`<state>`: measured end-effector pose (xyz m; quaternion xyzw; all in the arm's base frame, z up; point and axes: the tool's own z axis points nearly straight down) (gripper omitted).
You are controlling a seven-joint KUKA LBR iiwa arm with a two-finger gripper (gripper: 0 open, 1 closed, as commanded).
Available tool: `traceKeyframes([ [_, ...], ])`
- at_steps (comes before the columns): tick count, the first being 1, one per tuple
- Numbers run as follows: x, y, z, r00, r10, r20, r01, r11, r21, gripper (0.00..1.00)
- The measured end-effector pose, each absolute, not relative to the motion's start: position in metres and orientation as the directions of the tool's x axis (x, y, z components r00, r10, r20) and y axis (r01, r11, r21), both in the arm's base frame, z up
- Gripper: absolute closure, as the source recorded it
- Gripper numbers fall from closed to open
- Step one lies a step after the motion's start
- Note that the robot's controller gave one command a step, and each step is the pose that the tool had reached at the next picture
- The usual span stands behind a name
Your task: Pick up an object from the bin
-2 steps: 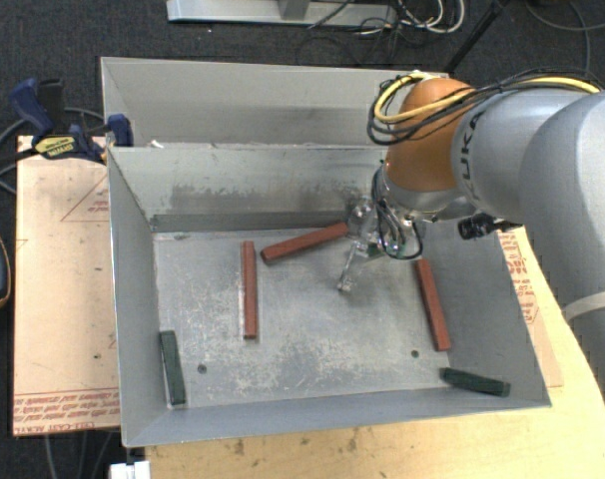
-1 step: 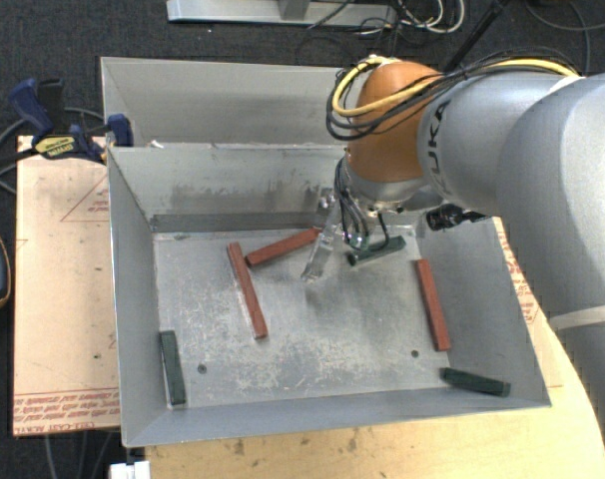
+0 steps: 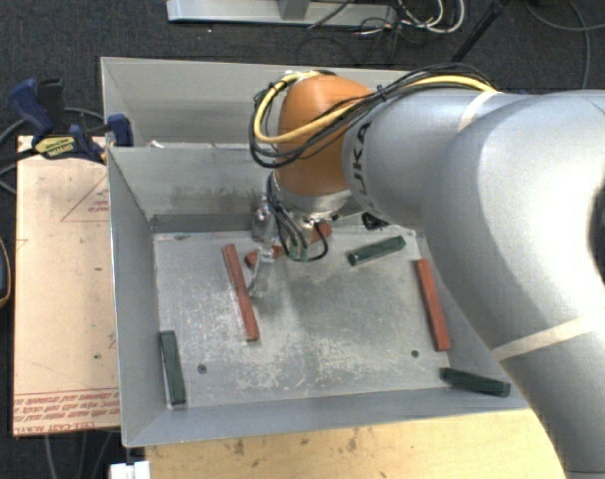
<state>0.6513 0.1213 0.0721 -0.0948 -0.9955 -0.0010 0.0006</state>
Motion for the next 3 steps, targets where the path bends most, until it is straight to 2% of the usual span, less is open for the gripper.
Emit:
traceKeyframes([
  [1, 0.652, 0.118, 0.073, -0.981, 0.194, -0.003, 0.194, 0.981, 0.002, 1.00],
  [2, 0.652, 0.118, 0.073, -0.981, 0.194, 0.000, 0.194, 0.981, 0.001, 0.00],
  [3, 0.649, 0.044, 0.070, -0.982, 0.190, -0.001, 0.190, 0.982, -0.002, 0.00],
])
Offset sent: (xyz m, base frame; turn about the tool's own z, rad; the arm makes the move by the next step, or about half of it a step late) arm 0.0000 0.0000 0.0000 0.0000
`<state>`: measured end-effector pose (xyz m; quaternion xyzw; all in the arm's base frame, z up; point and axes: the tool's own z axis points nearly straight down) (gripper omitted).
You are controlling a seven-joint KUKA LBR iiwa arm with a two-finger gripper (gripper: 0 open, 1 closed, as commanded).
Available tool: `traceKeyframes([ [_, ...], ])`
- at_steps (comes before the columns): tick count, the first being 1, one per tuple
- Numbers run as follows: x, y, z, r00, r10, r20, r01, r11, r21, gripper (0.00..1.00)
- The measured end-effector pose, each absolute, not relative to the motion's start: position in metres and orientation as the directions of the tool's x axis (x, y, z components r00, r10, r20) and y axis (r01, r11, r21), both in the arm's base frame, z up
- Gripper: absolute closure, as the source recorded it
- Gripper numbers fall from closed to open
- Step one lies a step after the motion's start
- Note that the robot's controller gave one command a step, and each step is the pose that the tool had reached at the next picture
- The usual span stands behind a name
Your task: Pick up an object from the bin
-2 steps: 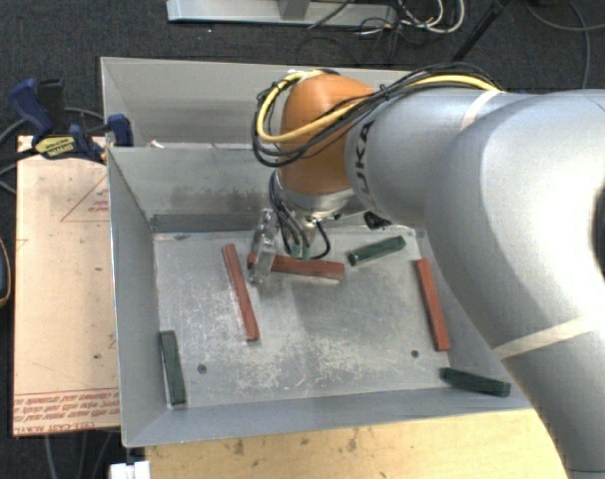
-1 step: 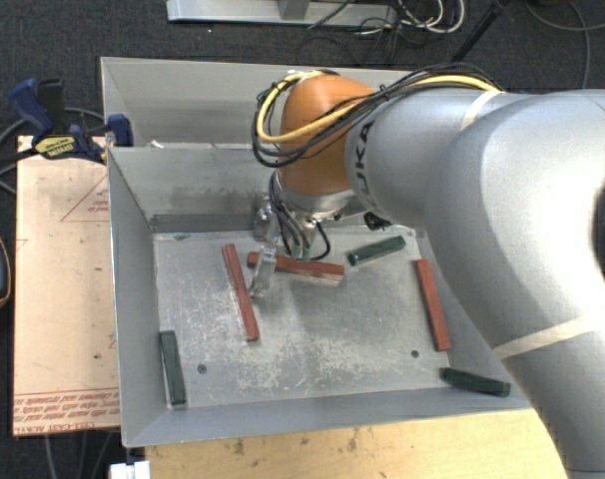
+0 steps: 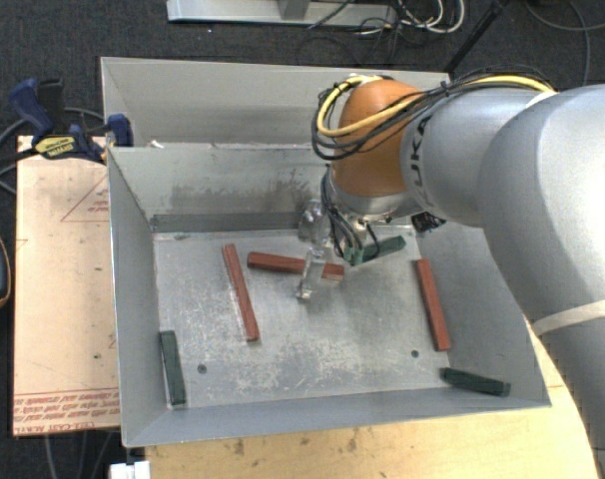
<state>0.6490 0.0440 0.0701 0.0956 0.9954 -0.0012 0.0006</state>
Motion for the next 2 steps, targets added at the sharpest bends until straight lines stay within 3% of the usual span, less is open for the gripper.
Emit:
traceKeyframes([
  [1, 0.650, 0.049, 0.072, -0.983, 0.184, -0.004, 0.184, 0.983, 0.001, 1.00],
  [2, 0.622, 0.058, 0.203, -0.993, -0.120, -0.010, -0.120, 0.993, 0.001, 1.00],
])
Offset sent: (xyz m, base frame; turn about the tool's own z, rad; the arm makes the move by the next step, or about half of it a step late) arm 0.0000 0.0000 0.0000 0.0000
